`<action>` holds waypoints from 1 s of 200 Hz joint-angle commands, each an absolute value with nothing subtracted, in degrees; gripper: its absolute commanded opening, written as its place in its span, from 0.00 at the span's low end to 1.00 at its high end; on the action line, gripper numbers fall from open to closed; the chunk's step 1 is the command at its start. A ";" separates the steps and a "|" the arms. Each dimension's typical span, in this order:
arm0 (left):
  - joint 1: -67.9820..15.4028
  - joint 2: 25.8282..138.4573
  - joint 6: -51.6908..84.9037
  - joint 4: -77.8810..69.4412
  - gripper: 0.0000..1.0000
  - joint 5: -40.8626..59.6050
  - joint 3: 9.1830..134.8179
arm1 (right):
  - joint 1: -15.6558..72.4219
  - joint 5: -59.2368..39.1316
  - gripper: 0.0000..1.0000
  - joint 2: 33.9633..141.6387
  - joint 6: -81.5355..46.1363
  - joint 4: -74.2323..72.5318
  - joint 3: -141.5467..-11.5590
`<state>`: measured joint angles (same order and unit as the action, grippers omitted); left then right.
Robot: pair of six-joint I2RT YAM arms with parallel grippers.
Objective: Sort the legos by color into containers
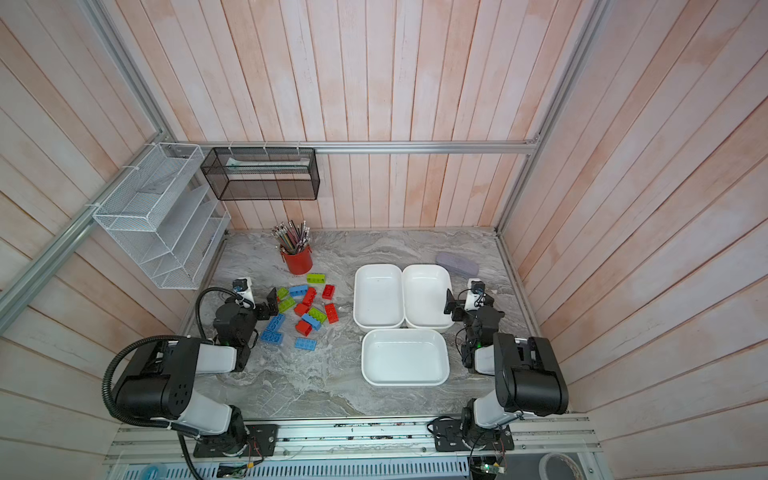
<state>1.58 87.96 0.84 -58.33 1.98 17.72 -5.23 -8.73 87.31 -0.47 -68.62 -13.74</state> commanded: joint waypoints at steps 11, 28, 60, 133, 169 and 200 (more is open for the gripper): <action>1.58 87.76 0.41 -60.03 1.00 2.72 18.11 | -5.19 -9.07 0.98 87.19 -1.14 -69.61 -13.86; 1.55 87.80 0.36 -60.05 1.00 2.72 18.11 | -5.18 -9.16 0.98 87.19 -1.13 -69.66 -13.89; 1.58 87.74 0.37 -60.03 1.00 2.71 18.18 | -5.19 -9.14 0.98 87.17 -1.17 -69.58 -13.88; 1.58 87.77 0.37 -60.07 1.00 2.72 18.06 | -5.17 -9.32 0.98 87.02 -1.17 -69.87 -13.58; 1.50 85.36 0.26 -58.30 1.00 2.61 18.48 | -5.13 -8.89 0.98 81.65 -1.62 -66.34 -13.55; 0.99 76.05 2.43 -41.31 1.00 -2.46 24.14 | -5.18 -10.03 0.98 72.03 -1.19 -52.78 -17.59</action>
<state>1.43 82.54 1.06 -52.14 0.99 18.94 -5.23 -8.91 77.87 -0.91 -62.81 -14.22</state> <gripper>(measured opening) 0.998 0.980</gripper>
